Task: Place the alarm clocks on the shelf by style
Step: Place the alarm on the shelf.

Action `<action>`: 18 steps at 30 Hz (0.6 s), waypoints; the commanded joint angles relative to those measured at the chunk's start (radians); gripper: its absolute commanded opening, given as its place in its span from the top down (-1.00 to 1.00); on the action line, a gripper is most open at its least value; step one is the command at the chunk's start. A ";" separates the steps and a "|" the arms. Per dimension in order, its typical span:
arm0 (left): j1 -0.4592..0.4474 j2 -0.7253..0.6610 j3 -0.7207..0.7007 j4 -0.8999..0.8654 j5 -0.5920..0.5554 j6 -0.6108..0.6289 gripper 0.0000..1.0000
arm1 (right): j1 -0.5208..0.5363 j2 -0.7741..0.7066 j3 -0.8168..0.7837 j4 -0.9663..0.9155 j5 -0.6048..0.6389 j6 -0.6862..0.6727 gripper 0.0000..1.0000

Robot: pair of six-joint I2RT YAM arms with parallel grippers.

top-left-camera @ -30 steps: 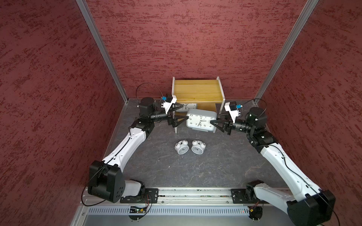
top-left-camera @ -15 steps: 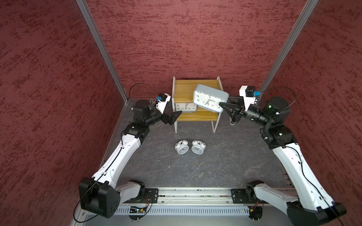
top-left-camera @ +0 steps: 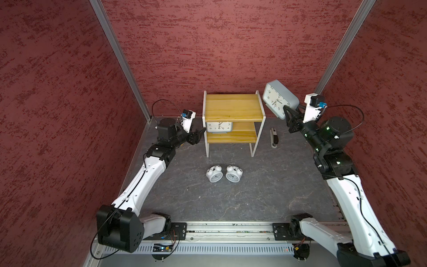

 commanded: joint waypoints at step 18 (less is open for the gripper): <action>0.044 0.130 0.029 0.069 0.190 -0.046 0.17 | -0.134 0.105 -0.145 -0.008 -0.083 0.018 0.57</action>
